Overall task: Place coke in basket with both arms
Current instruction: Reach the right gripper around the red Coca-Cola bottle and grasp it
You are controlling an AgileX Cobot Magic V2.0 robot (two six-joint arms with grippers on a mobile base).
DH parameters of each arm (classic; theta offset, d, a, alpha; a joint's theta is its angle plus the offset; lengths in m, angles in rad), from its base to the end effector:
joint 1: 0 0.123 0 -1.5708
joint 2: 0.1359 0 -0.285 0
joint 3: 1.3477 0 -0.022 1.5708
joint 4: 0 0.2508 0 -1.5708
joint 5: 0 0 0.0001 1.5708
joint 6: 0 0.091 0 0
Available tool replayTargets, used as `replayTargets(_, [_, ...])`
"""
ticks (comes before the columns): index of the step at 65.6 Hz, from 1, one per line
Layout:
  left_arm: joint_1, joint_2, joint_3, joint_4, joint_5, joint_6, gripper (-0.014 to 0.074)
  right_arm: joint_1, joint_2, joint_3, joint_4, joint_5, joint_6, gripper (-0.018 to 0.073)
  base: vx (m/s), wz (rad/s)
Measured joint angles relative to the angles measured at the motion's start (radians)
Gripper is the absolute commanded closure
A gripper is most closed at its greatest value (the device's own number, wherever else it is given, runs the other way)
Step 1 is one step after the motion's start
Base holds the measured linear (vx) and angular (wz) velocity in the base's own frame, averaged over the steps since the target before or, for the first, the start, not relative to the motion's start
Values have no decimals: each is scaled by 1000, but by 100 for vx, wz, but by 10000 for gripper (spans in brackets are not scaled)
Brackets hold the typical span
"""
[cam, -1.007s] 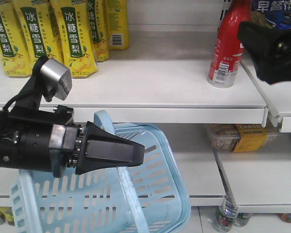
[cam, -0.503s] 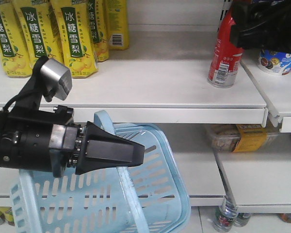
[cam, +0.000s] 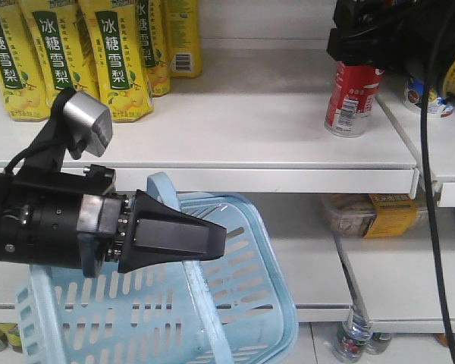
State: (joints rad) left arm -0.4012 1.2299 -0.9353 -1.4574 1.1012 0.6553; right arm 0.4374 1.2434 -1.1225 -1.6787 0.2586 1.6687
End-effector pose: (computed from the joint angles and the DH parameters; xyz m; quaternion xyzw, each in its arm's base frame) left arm 0.1805 -0.1642 0.3545 0.1818 0.7503 -0.6107 0.1763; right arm 0.2681 0.0997 0.4159 -0.0691 0.7055 0.0582 0.7029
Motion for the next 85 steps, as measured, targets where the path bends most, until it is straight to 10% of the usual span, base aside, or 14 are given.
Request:
replayTargets(17, [0,0,0,0,0,0,603,0,59,-66,-33,42,48,87,0,0])
replayTargets(34, [0,0,0,0,0,0,603,0,68,-68,-36,73,54,576,0,0])
replayTargets(64, [0,0,1,0,0,0,603,0,-145,54,12,-259,23,564,0,0])
replayTargets(85, [0,0,1,0,0,0,603,0,-385,310,-14,-601,194,563,0,0])
